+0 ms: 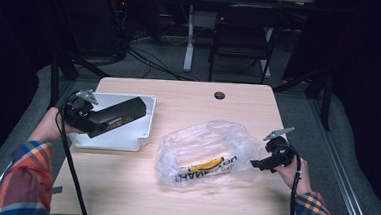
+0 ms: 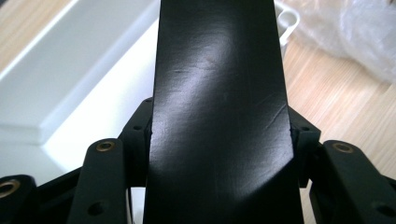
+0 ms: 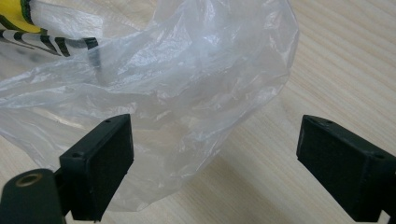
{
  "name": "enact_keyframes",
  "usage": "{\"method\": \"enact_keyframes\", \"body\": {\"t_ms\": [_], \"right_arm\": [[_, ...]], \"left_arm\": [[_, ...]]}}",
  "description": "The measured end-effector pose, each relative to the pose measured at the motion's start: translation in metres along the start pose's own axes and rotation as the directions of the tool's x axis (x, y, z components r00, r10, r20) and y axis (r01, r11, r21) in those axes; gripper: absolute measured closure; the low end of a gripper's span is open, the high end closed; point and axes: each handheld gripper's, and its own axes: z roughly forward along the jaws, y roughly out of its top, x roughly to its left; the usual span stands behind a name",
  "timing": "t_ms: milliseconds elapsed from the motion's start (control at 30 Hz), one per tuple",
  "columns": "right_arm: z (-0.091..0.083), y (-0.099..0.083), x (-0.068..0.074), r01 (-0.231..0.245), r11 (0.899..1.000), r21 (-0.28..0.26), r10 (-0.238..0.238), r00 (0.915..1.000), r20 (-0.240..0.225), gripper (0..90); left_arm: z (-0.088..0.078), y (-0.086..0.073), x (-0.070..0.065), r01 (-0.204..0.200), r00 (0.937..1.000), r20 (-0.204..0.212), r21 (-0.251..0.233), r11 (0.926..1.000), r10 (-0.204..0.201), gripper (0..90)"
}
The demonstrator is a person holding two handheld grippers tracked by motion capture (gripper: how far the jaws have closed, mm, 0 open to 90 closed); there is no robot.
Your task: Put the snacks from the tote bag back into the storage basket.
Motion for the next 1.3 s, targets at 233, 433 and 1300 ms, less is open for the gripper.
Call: {"method": "enact_keyframes", "body": {"t_ms": [233,433,1300], "right_arm": [[-0.001,0.0,-0.001,0.003,1.0,0.002,-0.003,1.0,0.001,10.5],[-0.002,-0.001,-0.002,0.001,1.0,-0.002,-0.001,1.0,0.002,10.5],[-0.001,0.001,0.003,0.016,1.0,0.016,-0.016,0.9999,0.005,10.5]], "left_arm": [[0.023,-0.011,0.007,0.004,0.9997,0.022,-0.01,0.9999,-0.004,43.2],[0.055,-0.017,0.012,0.015,0.9992,0.038,0.001,0.9999,-0.015,43.2],[0.1,-0.032,0.025,-0.107,0.9942,0.011,-0.001,0.9942,0.107,42.3]]}}
